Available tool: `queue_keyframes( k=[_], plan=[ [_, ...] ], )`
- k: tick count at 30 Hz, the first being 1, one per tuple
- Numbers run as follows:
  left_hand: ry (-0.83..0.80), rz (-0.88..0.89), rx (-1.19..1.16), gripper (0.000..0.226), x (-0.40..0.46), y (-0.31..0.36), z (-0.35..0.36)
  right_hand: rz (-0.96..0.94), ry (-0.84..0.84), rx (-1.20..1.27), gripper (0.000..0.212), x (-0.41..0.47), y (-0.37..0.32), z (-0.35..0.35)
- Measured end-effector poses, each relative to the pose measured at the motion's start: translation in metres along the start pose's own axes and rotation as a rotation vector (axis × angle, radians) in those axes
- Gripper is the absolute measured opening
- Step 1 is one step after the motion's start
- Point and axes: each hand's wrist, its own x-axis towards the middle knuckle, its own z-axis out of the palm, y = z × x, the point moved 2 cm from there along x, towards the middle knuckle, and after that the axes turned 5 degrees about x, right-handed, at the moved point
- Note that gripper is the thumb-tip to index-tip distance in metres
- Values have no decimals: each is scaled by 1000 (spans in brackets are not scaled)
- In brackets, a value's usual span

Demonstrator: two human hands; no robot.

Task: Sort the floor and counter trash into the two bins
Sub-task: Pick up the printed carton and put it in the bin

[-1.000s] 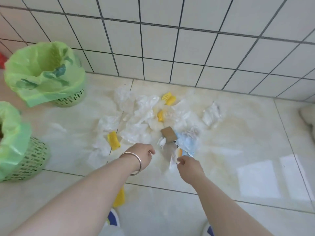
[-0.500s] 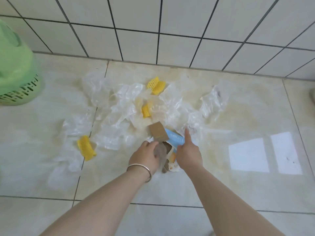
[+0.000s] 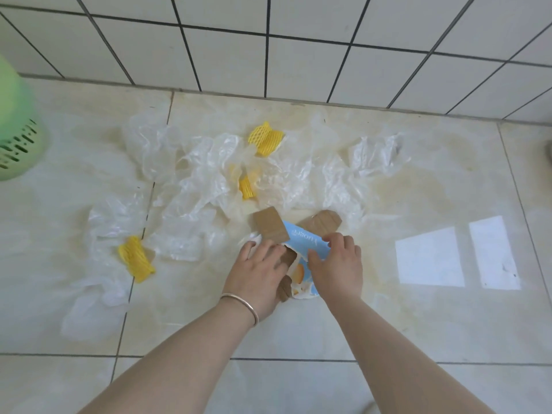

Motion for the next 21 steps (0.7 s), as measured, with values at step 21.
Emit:
queue_keyframes(
  k=[21],
  plan=[
    [-147, -680, -396, 43, 28, -26, 3, 586, -69, 172, 83, 7, 9, 19]
  ],
)
